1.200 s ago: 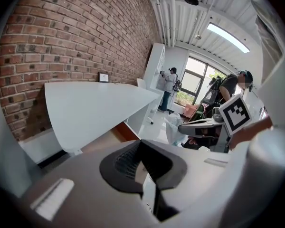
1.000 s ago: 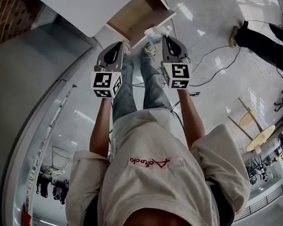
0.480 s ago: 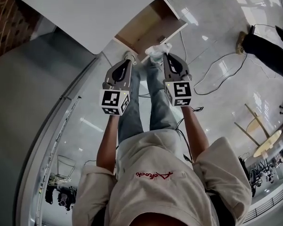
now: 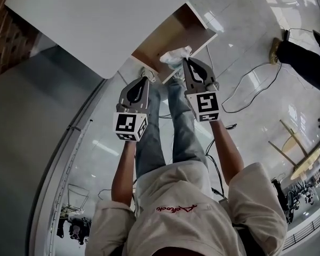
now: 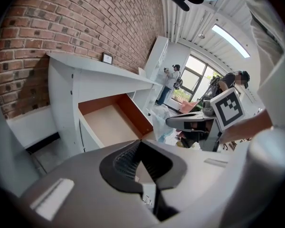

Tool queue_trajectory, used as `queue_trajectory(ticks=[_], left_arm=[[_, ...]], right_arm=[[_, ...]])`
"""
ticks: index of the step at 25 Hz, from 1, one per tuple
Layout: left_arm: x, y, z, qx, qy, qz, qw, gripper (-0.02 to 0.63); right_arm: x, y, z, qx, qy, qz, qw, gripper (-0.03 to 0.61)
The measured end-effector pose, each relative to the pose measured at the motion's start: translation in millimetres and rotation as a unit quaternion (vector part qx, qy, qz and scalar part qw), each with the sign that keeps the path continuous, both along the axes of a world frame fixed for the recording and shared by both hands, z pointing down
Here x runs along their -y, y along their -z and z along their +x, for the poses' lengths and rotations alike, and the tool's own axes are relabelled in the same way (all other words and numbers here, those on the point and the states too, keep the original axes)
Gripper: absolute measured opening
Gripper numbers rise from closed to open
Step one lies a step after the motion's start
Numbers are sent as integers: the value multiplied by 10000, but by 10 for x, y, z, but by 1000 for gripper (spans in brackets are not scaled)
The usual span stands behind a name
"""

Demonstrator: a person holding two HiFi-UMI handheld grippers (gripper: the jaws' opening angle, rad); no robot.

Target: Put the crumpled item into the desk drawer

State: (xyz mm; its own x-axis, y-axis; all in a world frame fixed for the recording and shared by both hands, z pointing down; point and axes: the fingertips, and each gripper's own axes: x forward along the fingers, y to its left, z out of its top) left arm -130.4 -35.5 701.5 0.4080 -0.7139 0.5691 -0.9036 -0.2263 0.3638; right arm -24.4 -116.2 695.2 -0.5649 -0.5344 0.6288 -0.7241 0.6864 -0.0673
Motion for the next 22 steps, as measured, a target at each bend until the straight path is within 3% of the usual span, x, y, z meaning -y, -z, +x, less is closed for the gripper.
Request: queue_trajectory(ticks=[7, 10, 13, 18, 20, 22], left_arm=[[9, -115, -41, -112, 174, -87, 9997, 9], [43, -136, -45, -161, 243, -73, 9995, 9], [55, -144, -62, -177, 274, -57, 9995, 9], [33, -178, -59, -174, 298, -80, 9994, 9], [9, -192, -71, -169, 326, -99, 9993, 9], [-14, -200, -81, -167, 346, -115, 9992, 9]], right_arm=[[444, -62, -186, -360, 679, 485, 9959, 12], [600, -137, -282, -881, 1322, 818, 9839, 12], [679, -235, -414, -1542, 2212, 1266, 9546, 12], [816, -389, -565, -2508, 3566, 2060, 8761, 12], [890, -425, -625, -2686, 3827, 2168, 8570, 12], [951, -467, -683, -2813, 3977, 2176, 8458, 14]])
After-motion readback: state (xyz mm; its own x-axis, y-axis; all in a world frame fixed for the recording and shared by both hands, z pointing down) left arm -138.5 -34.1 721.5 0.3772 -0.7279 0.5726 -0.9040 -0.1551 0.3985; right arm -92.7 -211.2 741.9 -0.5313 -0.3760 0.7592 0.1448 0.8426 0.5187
